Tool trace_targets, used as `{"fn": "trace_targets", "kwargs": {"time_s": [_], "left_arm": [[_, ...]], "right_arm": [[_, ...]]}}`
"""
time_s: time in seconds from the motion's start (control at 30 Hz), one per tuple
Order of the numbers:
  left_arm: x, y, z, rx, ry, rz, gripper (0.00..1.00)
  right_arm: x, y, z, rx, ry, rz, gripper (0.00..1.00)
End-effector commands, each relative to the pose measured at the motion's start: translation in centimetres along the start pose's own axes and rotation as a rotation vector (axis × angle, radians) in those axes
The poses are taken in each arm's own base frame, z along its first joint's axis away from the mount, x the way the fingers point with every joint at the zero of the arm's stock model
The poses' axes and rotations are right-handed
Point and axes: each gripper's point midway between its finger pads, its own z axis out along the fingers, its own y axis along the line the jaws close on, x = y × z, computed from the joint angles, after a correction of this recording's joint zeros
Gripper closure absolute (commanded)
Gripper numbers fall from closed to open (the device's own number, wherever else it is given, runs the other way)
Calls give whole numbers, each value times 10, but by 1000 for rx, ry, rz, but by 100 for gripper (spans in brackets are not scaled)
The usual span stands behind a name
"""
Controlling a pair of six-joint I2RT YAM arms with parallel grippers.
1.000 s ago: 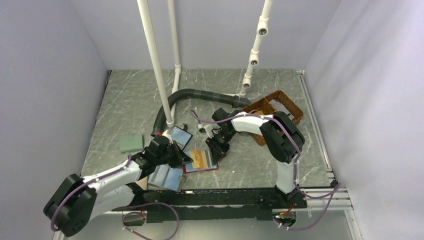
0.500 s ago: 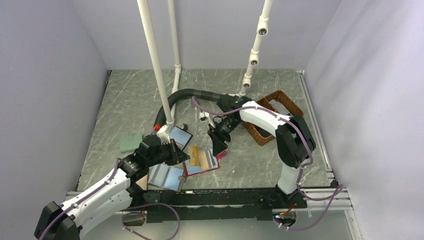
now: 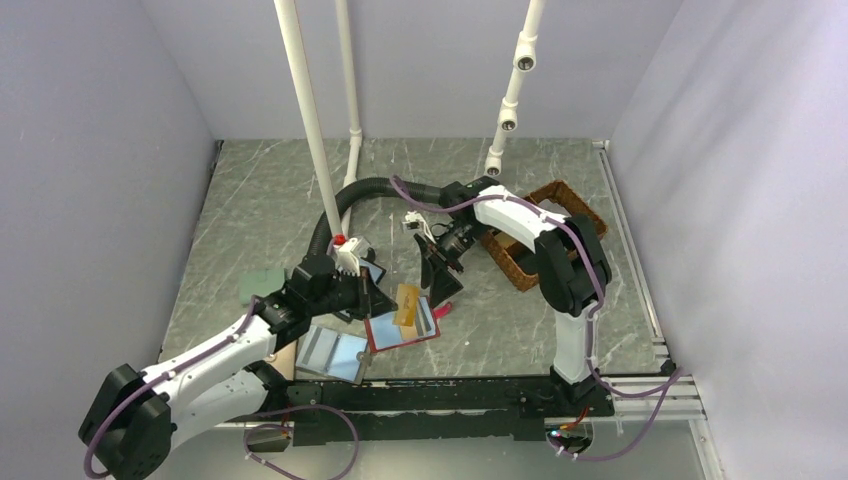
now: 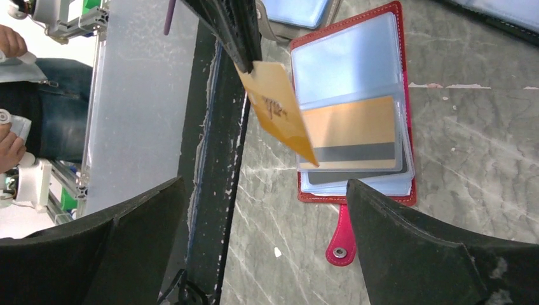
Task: Take the credit cards out of the card holder
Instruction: Place the credit card in the storage box.
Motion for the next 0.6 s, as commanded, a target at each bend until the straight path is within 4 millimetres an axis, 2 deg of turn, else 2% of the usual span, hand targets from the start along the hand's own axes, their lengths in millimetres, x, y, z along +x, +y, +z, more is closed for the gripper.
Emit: {"fn": "trace_targets", "kwargs": {"time_s": [0.0,0.37,0.47,0.57], "left_arm": [[-16,-31,3,121,-34,82,100],[-21,-41,14,163,-32,87,100],[-21,-42,15,166,-34,85,100],[-20,-42,16,167,-34,82,100]], "right_arm": [[-19,3,-5,13,-38,-80,0],[-16,24,14,-82,-45,-76,2],[-16,27,15,-95,-52,-85,11],[-17,28,15,-100,-57,-81,27]]}}
